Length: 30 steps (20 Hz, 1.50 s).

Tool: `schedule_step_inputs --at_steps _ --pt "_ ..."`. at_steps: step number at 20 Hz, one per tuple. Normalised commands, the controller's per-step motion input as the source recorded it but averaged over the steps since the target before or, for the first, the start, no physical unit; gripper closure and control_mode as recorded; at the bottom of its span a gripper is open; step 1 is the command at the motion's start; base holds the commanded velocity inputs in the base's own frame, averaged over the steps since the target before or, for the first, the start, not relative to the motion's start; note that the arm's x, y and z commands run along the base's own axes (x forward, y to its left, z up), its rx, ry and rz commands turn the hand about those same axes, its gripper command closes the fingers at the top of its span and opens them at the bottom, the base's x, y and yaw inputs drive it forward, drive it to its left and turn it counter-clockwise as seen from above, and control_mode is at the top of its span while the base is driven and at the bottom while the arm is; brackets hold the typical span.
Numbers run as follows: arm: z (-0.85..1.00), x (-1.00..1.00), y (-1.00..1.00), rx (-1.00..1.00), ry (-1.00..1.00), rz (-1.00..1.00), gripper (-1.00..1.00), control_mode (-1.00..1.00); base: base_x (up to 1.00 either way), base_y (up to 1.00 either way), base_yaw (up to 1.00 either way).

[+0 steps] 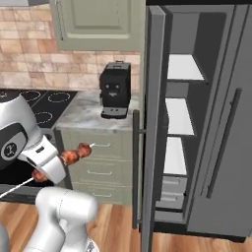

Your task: Store the kebab skewer in the freezer for long-term storage. Close the freezer door after placing the cooked food.

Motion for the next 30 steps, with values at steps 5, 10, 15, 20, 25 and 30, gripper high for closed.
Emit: schedule_step_inputs --at_steps 5,10,15,20,25,30 --pt "0.00 0.00 0.00 0.00 0.00 0.00 1.00 1.00 -0.65 -0.07 -0.10" --pt "0.00 0.00 0.00 0.00 0.00 0.00 1.00 1.00 -0.11 -0.45 -0.01" --pt "0.00 0.00 0.00 0.00 0.00 0.00 1.00 1.00 0.00 -0.66 0.00" --pt "0.00 0.00 0.00 0.00 0.00 0.00 1.00 1.00 0.00 -0.75 0.00" --pt "0.00 0.00 0.00 0.00 0.00 0.00 1.00 1.00 0.30 -0.74 0.07" --pt "0.00 0.00 0.00 0.00 0.00 0.00 1.00 1.00 0.38 -0.79 0.23"
